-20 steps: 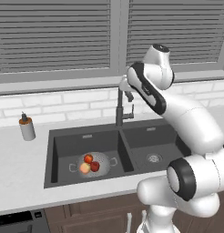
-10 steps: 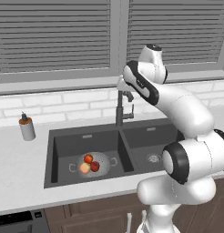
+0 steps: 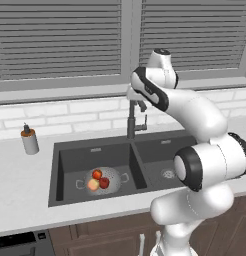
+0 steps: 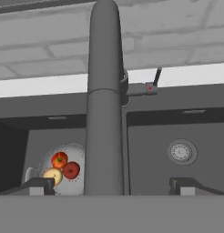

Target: Put the colander in the sink, put the apple, peach, apple in the colander, and turn on the sink faucet and pour water over the colander.

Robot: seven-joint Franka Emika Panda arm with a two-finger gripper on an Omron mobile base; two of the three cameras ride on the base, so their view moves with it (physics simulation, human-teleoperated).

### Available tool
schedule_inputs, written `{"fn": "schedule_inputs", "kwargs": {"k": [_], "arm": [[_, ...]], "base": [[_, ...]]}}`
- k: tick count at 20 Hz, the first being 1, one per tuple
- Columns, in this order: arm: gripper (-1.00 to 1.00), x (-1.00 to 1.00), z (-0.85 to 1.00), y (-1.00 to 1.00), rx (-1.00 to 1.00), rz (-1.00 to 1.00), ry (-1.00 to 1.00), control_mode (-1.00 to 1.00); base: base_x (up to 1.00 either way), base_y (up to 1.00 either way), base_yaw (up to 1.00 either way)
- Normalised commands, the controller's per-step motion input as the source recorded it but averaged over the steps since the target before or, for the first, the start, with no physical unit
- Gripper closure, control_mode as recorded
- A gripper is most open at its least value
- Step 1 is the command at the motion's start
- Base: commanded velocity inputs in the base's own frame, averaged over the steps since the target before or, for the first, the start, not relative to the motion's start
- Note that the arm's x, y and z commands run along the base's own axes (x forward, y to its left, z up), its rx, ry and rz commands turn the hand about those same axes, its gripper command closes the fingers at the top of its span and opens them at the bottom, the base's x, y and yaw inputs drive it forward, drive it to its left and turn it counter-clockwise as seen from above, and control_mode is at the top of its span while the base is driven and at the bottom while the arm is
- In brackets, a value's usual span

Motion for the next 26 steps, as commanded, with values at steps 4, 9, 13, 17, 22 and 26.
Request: {"fn": "schedule_inputs", "kwargs": {"k": [4, 9, 13, 17, 22, 26], "arm": [[-1.0, 0.02, -0.24, 0.1, -0.01, 0.0, 0.03, -1.0], [-1.0, 0.0, -0.31, 0.24, -0.01, 0.0, 0.02, -1.0], [-1.0, 0.03, -0.32, 0.29, 0.0, 0.0, 0.02, -1.0], [-1.0, 0.09, -0.18, 0.19, 0.0, 0.0, 0.0, -1.0], [-1.0, 0.2, -0.12, 0.19, 0.0, 0.0, 0.02, -1.0], [-1.0, 0.12, -0.09, 0.16, 0.0, 0.0, 0.0, -1.0]], "base": [[0.0, 0.0, 0.0], [0.0, 0.0, 0.0], [0.0, 0.0, 0.0], [0.0, 0.0, 0.0], [0.0, 0.0, 0.0], [0.0, 0.0, 0.0]]}}
